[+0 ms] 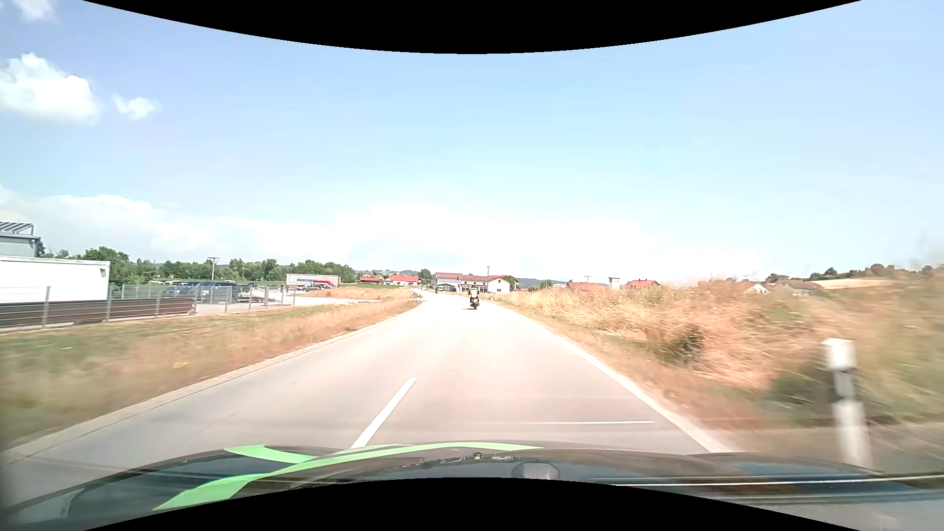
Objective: Follow the waypoints while adhering to traffic rules and regulations
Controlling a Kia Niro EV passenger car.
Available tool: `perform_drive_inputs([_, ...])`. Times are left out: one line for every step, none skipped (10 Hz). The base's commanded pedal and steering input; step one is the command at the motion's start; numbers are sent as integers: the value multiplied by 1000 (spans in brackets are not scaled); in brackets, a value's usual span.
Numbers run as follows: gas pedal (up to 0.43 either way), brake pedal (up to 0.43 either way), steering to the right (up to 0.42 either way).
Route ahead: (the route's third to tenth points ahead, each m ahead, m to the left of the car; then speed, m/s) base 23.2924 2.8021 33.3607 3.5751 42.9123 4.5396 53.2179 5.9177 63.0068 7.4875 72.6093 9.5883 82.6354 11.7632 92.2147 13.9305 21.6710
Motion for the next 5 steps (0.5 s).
perform_drive_inputs([87, 0, -16])
perform_drive_inputs([79, 0, -16])
perform_drive_inputs([67, 0, -16])
perform_drive_inputs([67, 0, -16])
perform_drive_inputs([67, 0, -16])
